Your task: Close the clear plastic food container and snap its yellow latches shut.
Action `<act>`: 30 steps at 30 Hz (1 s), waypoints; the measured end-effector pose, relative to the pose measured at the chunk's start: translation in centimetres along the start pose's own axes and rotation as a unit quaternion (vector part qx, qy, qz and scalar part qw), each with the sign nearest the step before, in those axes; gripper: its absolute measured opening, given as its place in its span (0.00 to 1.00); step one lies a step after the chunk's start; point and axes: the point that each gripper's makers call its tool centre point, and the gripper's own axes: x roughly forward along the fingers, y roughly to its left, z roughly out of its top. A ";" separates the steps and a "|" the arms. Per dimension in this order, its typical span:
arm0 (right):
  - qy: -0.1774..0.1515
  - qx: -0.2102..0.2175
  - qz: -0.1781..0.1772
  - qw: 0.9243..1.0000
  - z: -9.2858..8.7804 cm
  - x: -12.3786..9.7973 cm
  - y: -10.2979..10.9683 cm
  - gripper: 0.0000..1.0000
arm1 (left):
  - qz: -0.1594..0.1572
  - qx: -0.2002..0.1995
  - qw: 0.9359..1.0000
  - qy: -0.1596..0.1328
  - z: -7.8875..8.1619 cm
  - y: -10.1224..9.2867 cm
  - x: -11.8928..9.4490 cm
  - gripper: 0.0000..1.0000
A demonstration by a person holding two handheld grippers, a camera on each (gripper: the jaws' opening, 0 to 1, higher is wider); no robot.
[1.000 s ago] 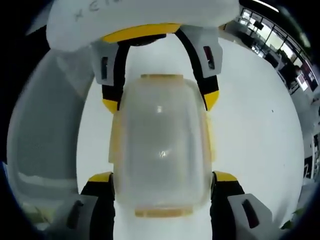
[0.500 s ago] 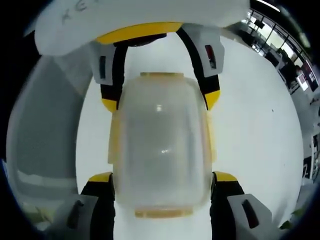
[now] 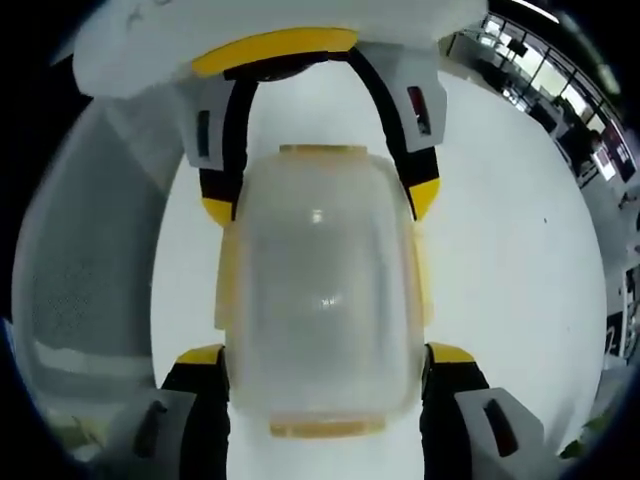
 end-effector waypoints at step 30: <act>-0.010 -0.016 0.009 1.000 5.0 2.2 -0.1 0.79 | 0.008 -0.014 1.000 0.025 -5.3 -0.1 -1.3 0.86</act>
